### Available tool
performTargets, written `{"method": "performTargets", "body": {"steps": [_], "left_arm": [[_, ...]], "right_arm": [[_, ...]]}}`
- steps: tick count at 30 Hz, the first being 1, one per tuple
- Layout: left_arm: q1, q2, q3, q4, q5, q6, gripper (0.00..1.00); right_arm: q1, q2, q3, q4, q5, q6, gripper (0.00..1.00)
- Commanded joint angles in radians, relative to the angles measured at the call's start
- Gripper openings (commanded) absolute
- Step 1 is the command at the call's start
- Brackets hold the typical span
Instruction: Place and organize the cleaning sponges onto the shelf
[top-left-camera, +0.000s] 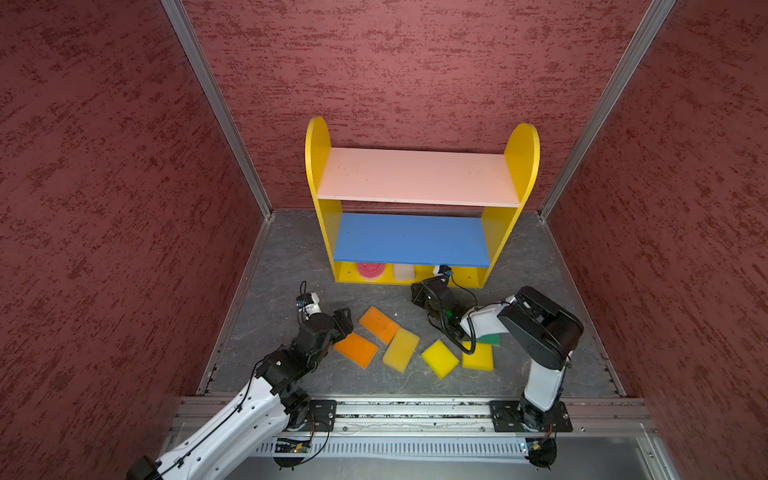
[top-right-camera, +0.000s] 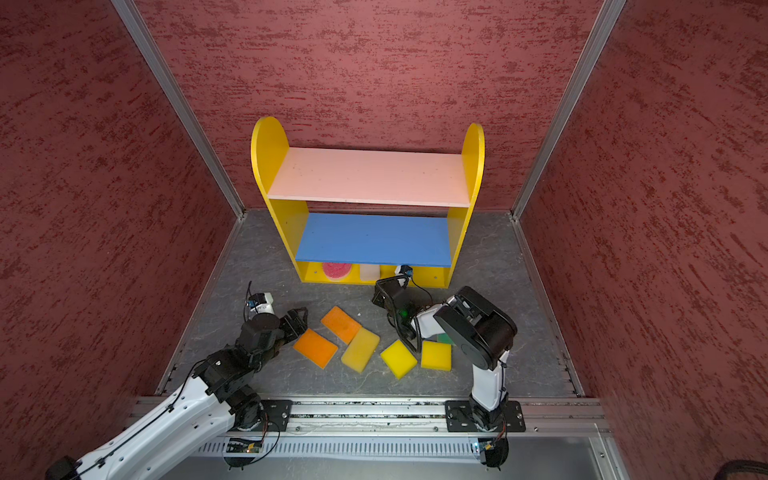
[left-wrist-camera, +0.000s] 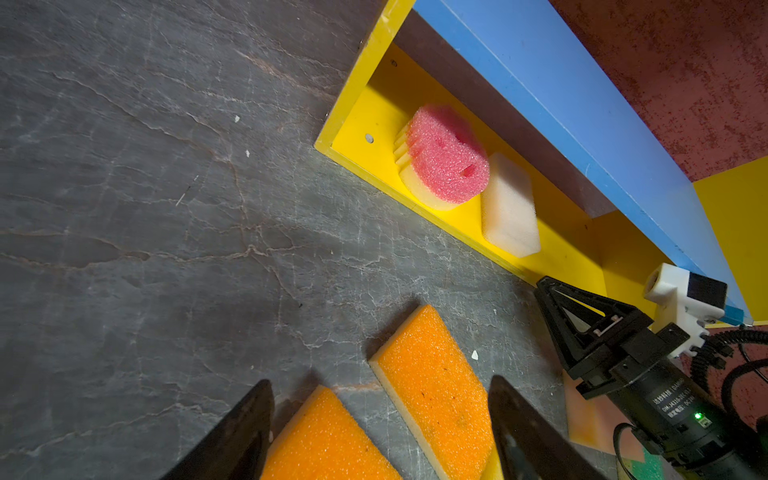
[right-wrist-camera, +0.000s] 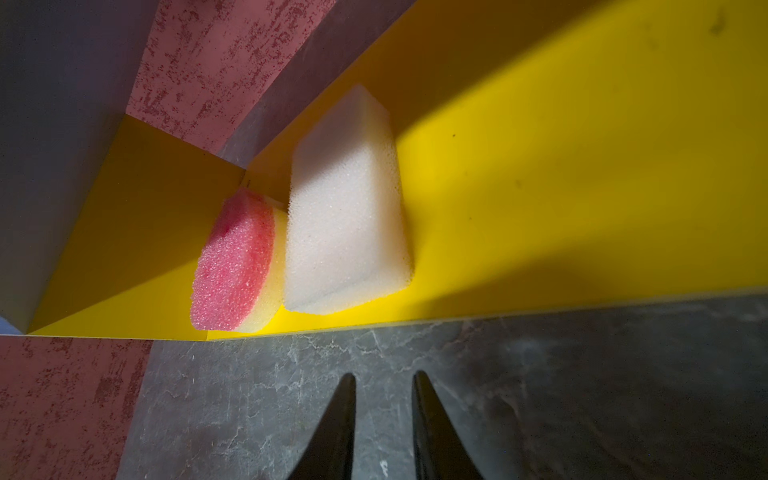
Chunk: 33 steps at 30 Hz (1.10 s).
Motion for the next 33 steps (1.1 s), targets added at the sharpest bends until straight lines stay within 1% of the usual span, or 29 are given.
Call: {"method": "performTargets", "body": {"steps": [1,4,6,11,14,19,23,26,29,33], "left_arm": [[0.013,0.007,0.002,0.004,0.014,0.009,0.81],[0.018,0.015,-0.002,0.01,0.019,0.009,0.81],[0.024,0.024,-0.001,0.015,0.027,0.011,0.81],[0.036,0.05,0.002,0.026,0.047,0.012,0.81],[0.04,0.065,0.004,0.033,0.055,0.012,0.81],[0.041,0.075,0.005,0.038,0.065,0.004,0.8],[0.041,0.072,0.002,0.037,0.073,-0.006,0.8],[0.04,0.074,0.008,0.031,0.072,-0.001,0.8],[0.04,0.071,0.012,0.017,0.069,0.0,0.8],[0.04,0.045,0.002,-0.005,0.069,-0.017,0.8]], "right_arm": [[-0.024,0.017,0.039,0.156,0.075,-0.033,0.28],[-0.024,0.052,0.019,0.279,0.078,-0.047,0.29],[-0.024,0.077,0.002,0.373,0.061,-0.042,0.29],[-0.021,0.1,-0.056,0.484,0.031,0.036,0.28],[-0.019,0.086,-0.098,0.496,0.012,0.067,0.28],[-0.012,0.027,-0.165,0.488,0.017,0.067,0.27],[0.003,0.017,-0.208,0.56,0.039,0.065,0.23],[0.01,0.047,-0.195,0.607,0.02,0.049,0.21],[0.01,0.072,-0.157,0.595,0.008,0.028,0.21],[0.008,0.091,-0.099,0.549,0.033,0.003,0.21]]}}
